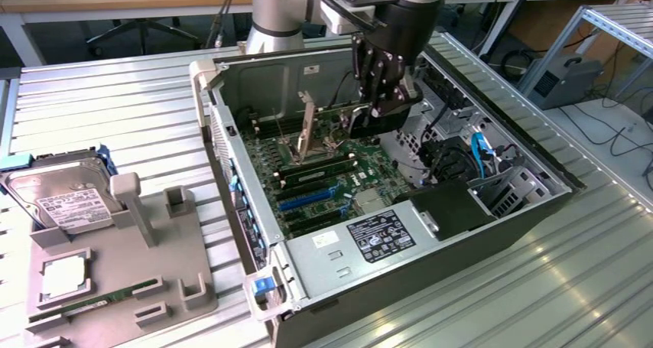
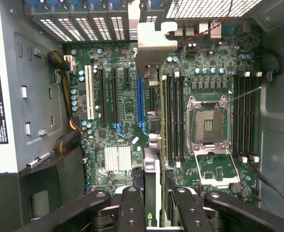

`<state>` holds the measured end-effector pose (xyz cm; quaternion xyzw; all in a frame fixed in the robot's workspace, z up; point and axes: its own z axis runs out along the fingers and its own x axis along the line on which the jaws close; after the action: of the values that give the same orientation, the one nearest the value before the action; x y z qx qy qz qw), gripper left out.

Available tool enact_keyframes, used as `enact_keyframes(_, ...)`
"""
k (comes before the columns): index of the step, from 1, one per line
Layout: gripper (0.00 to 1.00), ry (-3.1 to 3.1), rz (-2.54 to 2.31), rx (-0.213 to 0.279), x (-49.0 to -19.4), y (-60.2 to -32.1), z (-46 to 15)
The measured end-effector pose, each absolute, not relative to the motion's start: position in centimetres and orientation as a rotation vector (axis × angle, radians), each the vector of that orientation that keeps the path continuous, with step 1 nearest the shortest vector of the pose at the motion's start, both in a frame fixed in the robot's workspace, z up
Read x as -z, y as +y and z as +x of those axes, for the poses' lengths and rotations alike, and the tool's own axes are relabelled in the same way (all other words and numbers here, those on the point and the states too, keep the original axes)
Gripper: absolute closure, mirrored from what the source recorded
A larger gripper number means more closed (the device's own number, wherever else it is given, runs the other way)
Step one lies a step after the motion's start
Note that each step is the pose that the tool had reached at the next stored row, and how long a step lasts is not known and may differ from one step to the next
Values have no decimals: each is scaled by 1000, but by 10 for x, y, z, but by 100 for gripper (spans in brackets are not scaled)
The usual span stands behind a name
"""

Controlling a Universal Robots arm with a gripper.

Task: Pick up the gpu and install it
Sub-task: 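Insert the gpu into the slot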

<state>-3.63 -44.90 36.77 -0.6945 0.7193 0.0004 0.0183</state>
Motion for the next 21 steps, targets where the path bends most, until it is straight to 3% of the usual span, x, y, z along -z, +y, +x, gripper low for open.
enact_keyframes(21, 73, 2225, -2156, 10, -344, -449, -48)
